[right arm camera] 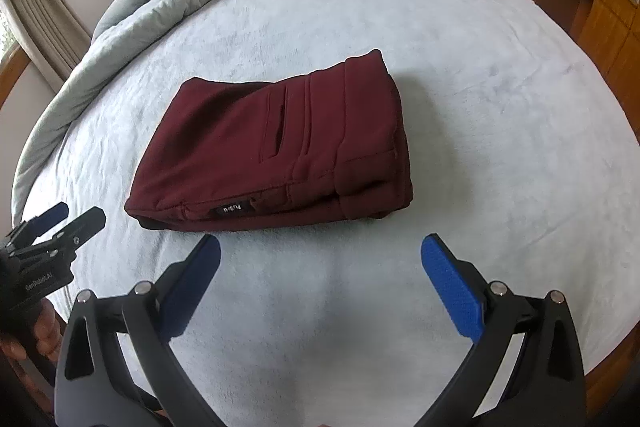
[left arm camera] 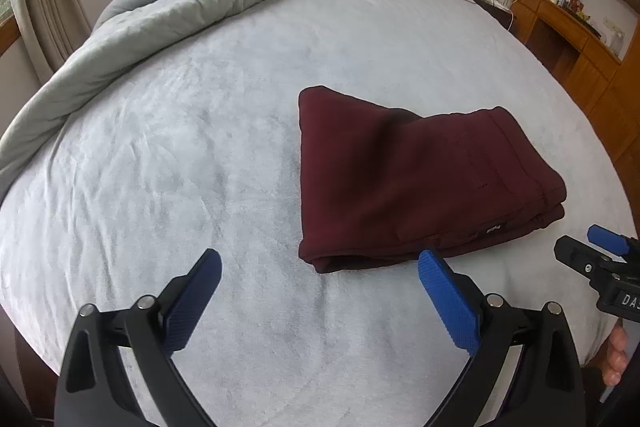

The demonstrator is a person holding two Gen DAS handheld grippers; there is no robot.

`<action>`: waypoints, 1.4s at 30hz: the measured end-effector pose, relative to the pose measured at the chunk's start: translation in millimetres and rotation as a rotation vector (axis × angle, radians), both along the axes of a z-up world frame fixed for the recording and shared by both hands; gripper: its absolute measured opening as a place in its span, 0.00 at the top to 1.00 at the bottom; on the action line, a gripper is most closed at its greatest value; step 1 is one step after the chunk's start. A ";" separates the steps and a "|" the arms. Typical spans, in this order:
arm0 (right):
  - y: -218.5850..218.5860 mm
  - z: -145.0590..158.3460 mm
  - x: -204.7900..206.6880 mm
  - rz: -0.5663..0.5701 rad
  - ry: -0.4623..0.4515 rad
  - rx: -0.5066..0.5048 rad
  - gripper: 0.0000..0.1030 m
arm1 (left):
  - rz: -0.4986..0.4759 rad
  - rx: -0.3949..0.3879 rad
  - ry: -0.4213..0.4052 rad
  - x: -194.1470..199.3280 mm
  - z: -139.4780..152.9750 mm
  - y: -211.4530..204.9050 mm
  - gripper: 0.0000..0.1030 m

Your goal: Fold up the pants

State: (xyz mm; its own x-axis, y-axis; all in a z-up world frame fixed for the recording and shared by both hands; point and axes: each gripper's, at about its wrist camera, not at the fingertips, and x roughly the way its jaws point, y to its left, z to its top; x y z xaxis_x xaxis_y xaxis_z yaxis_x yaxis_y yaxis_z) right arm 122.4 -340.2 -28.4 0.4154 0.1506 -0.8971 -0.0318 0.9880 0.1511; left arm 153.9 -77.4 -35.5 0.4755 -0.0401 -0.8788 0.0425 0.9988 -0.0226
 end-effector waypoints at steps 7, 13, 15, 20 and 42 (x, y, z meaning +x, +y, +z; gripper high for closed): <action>0.1 -1.4 -0.1 -0.011 0.006 -0.016 0.03 | -0.004 0.038 -0.016 -1.9 0.6 -4.3 0.04; 1.6 -2.4 -0.1 -0.006 0.008 -0.013 0.03 | -0.019 0.045 -0.015 -3.9 0.1 -8.9 0.04; 1.9 -2.7 -0.3 -0.005 0.007 -0.018 0.03 | -0.026 0.046 -0.016 -3.9 0.3 -9.9 0.04; 1.1 -3.8 0.9 -0.001 0.011 -0.018 0.03 | -0.027 0.046 -0.015 -4.0 0.3 -11.4 0.04; 3.5 -8.5 0.9 0.004 0.026 -0.023 0.03 | -0.035 0.025 -0.018 -5.7 -0.7 -14.4 0.04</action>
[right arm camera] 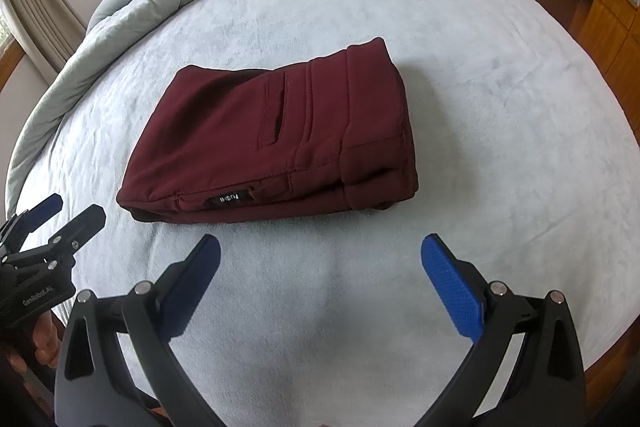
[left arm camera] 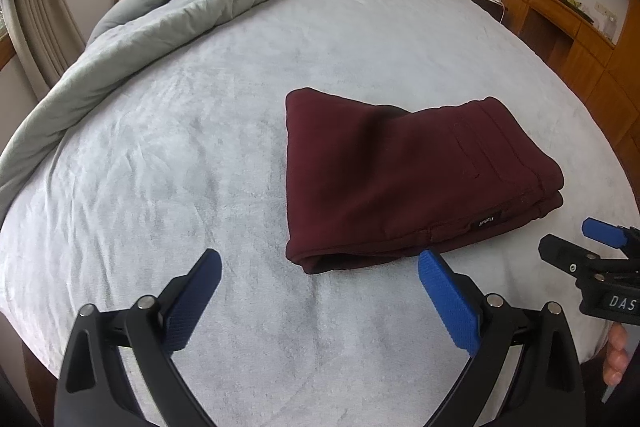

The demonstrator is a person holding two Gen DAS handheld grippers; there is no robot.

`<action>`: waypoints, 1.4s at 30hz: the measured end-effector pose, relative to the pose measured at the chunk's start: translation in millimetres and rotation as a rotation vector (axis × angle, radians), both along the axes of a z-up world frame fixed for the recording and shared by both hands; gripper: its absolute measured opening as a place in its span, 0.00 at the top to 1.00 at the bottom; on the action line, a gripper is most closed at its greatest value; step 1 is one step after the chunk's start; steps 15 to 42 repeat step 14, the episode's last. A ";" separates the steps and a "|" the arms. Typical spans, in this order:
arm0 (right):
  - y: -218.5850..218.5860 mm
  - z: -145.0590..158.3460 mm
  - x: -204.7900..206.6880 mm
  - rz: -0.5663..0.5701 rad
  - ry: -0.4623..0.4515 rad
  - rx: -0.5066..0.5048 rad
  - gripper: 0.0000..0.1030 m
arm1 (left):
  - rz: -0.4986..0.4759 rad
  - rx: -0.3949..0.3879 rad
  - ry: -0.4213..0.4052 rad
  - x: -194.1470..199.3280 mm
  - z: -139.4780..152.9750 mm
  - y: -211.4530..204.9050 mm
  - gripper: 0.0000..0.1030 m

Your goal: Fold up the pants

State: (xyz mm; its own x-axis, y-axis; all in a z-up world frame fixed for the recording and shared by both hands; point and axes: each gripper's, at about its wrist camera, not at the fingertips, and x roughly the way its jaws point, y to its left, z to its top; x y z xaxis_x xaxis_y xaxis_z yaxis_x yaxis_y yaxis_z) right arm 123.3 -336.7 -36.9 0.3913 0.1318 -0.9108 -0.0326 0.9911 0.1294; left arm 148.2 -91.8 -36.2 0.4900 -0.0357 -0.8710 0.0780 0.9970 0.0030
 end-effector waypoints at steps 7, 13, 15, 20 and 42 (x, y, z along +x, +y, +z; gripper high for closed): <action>-1.0 -1.5 2.4 0.002 0.002 0.000 0.03 | 0.008 -0.006 0.005 0.8 0.6 0.4 0.04; -0.4 -2.7 2.7 0.006 0.002 0.002 0.03 | 0.002 -0.010 0.005 1.5 2.7 -0.7 0.04; -0.6 -3.0 2.6 0.006 0.002 0.003 0.03 | 0.001 -0.009 0.004 1.7 3.1 -1.1 0.04; -0.6 -3.0 2.6 0.006 0.002 0.003 0.03 | 0.001 -0.009 0.004 1.7 3.1 -1.1 0.04; -0.6 -3.0 2.6 0.006 0.002 0.003 0.03 | 0.001 -0.009 0.004 1.7 3.1 -1.1 0.04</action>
